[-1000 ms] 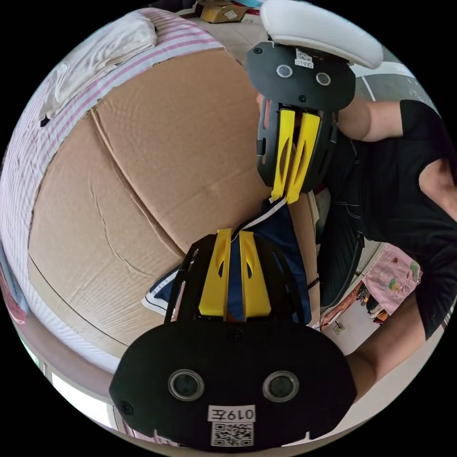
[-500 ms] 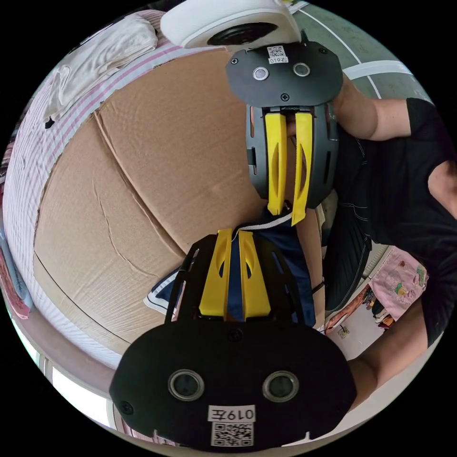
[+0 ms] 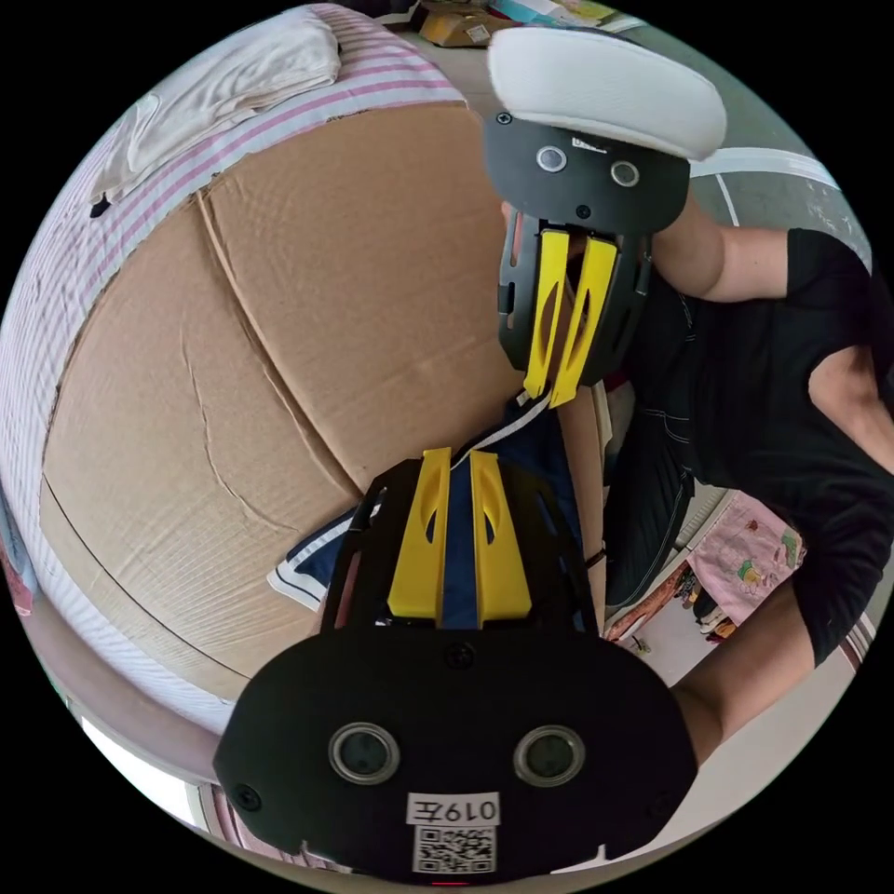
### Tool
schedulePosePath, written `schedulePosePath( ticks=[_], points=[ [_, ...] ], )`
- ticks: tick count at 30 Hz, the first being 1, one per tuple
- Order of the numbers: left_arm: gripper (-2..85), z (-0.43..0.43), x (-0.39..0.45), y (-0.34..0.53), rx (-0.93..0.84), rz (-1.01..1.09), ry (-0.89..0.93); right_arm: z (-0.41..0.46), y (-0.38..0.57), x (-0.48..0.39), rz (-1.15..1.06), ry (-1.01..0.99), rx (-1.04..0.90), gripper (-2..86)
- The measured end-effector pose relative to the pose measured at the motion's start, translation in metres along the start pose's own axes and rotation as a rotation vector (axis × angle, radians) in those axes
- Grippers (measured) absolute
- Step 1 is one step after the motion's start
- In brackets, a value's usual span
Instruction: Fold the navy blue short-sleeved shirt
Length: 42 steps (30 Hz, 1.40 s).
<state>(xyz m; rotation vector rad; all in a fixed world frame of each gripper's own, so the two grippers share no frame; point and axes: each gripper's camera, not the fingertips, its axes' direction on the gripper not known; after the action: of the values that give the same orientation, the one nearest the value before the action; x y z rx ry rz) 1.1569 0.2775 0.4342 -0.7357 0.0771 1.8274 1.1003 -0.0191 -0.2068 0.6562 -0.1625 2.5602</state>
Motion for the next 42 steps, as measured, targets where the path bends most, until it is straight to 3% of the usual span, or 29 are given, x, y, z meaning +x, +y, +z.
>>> schedulePosePath(
  ticks=[13,22,25,28,30,33,37,42],
  points=[
    [0.7,0.010,0.034,0.042,-0.042,0.001,0.071,-0.016,-0.026,-0.040,0.031,-0.025,0.004,0.3],
    [0.6,-0.009,0.069,0.104,0.049,-0.030,0.077,-0.034,-0.055,-0.054,0.028,-0.021,-0.006,1.6],
    [0.6,-0.014,0.105,0.145,0.183,-0.070,0.013,-0.054,-0.061,-0.050,0.041,-0.036,0.047,3.3],
    [0.6,-0.013,0.162,0.206,0.427,-0.164,-0.065,-0.083,-0.065,-0.038,0.077,-0.028,0.143,5.3],
    [0.6,0.006,0.222,0.262,0.650,-0.269,-0.152,-0.096,-0.071,-0.027,0.112,-0.037,0.214,6.5],
    [0.5,0.053,0.298,0.316,0.825,-0.441,-0.280,-0.103,-0.092,-0.012,0.147,-0.059,0.272,7.2],
    [0.5,0.113,0.376,0.350,0.894,-0.633,-0.418,-0.089,-0.139,0.002,0.201,0.069,0.194,7.4],
    [0.5,0.171,0.437,0.364,0.704,-0.748,-0.550,-0.088,-0.176,0.033,0.243,0.126,0.171,6.7]
  ],
)
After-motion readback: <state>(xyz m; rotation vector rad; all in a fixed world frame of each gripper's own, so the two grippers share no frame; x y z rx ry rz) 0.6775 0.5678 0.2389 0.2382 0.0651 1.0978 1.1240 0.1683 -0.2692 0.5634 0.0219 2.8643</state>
